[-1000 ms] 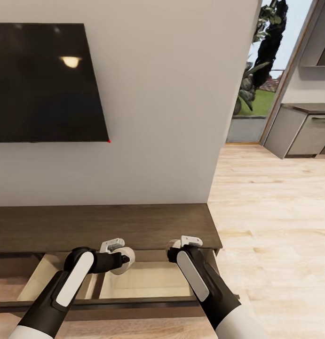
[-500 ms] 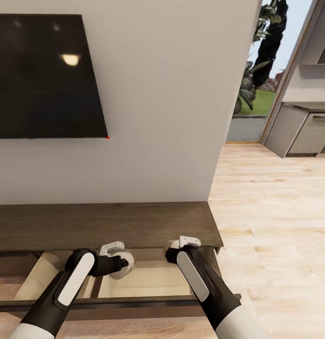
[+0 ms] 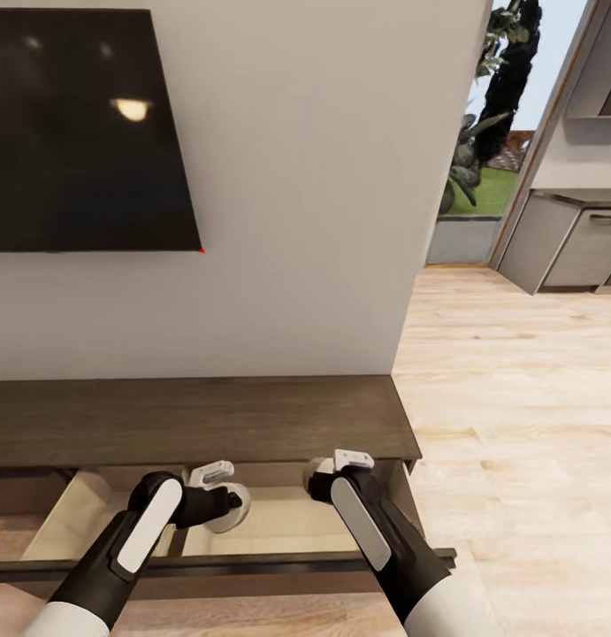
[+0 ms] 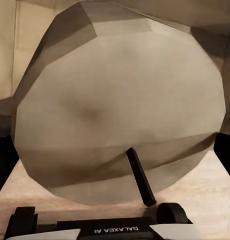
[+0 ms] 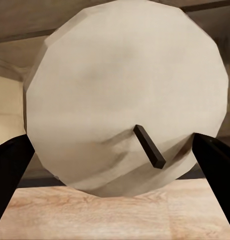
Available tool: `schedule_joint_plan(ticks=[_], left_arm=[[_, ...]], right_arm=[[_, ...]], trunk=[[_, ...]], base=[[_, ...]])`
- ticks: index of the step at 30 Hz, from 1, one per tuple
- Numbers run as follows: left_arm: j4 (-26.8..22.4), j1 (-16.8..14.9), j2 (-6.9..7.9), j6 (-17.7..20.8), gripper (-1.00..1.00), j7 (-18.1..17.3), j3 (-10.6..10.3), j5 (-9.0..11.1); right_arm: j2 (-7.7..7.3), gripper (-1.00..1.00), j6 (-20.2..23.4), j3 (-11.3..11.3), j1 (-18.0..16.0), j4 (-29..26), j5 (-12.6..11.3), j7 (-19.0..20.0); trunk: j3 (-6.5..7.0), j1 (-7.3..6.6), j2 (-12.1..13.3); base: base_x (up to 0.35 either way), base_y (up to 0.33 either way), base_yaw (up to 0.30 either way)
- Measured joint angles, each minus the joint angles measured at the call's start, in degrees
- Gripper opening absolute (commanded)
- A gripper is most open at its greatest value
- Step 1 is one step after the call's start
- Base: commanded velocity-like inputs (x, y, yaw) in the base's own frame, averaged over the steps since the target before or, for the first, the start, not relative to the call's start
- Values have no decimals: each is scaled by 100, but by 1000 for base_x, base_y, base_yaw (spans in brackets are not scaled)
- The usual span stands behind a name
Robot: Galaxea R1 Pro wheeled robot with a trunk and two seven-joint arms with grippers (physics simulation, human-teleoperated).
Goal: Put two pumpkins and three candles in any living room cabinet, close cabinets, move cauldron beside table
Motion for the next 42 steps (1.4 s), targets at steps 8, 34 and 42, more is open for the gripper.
schedule_joint_plan(ticks=[8, 34, 42], left_arm=[[131, 0, -42, -475, -100, -2, -4, -63], [483, 1, -612, -1056, -100, -6, -53, -776], [627, 0, -769, -1226, -100, -5, -130, -1263]], right_arm=[[0, -100, -205, 156, -19, 440, 6, 61], [0, -100, -726, 166, -871, 1854, 10, 180], [0, -100, -726, 162, -913, 1919, -239, 178]], trunk=[[-144, 176, -321], [-611, 747, -1364], [-754, 923, -1684]], base=[[0, 0, 0], [0, 0, 0], [0, 0, 0]])
